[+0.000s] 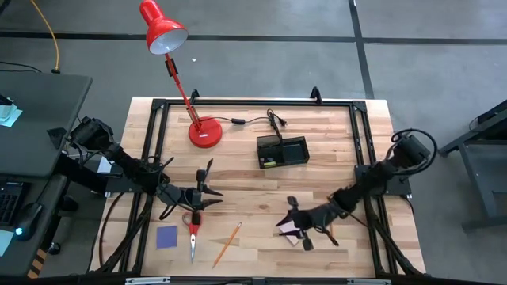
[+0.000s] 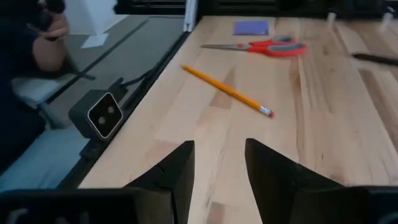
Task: Pick and place office supplies into organizer
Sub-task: Put the left orange pencil into the desk organizer
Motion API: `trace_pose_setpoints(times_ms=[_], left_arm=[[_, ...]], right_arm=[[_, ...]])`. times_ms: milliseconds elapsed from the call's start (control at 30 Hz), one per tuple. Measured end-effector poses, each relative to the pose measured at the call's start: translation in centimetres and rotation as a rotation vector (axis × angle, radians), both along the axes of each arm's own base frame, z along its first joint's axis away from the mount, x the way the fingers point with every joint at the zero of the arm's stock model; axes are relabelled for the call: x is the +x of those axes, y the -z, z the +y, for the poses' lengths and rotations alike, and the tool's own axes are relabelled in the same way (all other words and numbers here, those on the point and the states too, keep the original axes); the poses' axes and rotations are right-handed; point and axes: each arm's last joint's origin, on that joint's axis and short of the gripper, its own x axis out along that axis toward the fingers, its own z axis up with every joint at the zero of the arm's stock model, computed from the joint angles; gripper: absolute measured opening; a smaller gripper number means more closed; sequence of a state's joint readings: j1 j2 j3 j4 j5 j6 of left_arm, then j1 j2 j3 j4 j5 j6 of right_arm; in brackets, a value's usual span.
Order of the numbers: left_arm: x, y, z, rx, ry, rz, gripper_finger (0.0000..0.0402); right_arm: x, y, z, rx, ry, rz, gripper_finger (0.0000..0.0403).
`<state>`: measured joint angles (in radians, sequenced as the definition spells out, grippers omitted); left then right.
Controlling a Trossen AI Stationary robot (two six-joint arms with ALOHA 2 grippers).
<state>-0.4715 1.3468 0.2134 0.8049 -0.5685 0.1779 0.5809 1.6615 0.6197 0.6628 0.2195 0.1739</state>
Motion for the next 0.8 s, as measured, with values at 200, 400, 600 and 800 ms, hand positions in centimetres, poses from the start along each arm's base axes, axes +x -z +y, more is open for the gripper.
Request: trace_pose_setpoints(times_ms=[200,400,600,800], left_arm=[[0.0,-0.1,0.0,-0.026,0.005,-0.007,0.0079],[0.0,0.0,-0.2,-0.088,0.026,-0.005,0.0079],[-0.1,0.0,-0.5,-0.233,0.042,-0.005,0.0078],[0.2,-0.9,-2.5,-0.247,0.017,-0.064,0.0078]], right_arm=[[2.0,0.5,-3.4,-0.020,-0.038,0.014,0.0133],[2.8,1.1,-5.5,-0.045,-0.051,0.050,0.0133],[3.0,1.1,-6.0,-0.117,-0.007,0.027,0.0133],[2.5,2.0,-6.2,-0.152,-0.001,0.130,0.0133]])
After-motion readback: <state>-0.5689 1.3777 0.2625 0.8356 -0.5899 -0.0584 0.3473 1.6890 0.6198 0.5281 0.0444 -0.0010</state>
